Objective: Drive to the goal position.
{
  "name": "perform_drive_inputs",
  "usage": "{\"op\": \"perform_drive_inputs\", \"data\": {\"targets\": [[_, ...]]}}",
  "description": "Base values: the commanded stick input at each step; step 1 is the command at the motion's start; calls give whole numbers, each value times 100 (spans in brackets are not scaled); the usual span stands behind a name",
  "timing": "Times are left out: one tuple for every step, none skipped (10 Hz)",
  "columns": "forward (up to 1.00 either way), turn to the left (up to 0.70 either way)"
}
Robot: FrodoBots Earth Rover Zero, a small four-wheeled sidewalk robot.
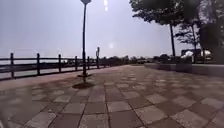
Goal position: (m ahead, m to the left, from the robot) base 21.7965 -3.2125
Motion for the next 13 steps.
{"op": "perform_drive_inputs", "data": {"targets": [[91,1],[91,1],[91,1],[91,1],[91,1],[91,1],[91,1],[100,1],[100,1],[100,1],[90,1],[80,1],[78,1]]}}
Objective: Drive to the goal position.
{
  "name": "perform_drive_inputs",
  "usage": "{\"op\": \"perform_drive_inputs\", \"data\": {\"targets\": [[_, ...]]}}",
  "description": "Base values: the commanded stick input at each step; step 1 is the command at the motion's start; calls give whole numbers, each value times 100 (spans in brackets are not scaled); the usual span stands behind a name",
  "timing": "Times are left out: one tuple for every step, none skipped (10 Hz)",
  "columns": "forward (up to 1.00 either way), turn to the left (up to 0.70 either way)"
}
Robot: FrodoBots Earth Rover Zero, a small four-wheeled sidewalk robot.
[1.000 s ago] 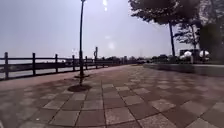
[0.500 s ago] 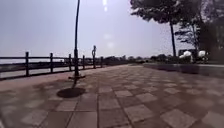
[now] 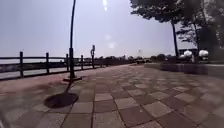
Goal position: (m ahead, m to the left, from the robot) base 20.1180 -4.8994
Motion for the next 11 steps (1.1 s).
{"op": "perform_drive_inputs", "data": {"targets": [[80,1],[81,1],[85,1],[93,1],[86,1],[97,1],[100,1],[97,1],[92,1],[92,1],[92,1]]}}
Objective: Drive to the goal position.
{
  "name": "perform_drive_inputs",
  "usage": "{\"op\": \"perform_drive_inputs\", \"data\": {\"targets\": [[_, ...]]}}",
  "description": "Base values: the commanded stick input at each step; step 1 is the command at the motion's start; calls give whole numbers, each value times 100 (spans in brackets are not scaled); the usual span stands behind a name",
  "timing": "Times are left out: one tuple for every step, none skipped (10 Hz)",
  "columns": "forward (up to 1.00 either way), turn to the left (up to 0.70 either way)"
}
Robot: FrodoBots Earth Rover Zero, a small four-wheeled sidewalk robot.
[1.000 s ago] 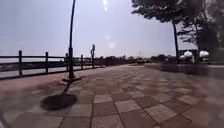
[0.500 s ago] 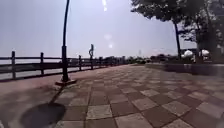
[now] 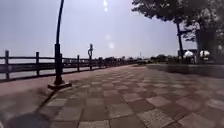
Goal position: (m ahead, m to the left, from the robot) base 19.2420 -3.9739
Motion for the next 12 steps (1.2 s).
{"op": "perform_drive_inputs", "data": {"targets": [[92,1],[92,1],[89,1],[88,1],[88,1],[88,1],[88,1],[88,1],[88,1],[88,1],[88,1],[88,1]]}}
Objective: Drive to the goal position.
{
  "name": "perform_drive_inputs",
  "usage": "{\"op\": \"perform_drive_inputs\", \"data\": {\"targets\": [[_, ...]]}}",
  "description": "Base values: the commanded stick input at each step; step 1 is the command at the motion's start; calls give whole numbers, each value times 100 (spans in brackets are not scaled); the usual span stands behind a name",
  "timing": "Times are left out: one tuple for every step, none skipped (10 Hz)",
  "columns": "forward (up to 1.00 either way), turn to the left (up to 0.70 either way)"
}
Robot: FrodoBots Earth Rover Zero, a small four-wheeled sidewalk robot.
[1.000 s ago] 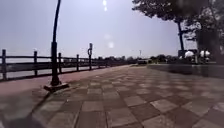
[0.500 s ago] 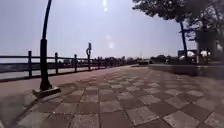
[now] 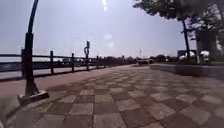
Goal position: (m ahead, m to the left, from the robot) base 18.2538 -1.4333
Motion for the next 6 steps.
{"op": "perform_drive_inputs", "data": {"targets": [[88,1],[88,1],[88,1],[88,1],[87,1],[87,1]]}}
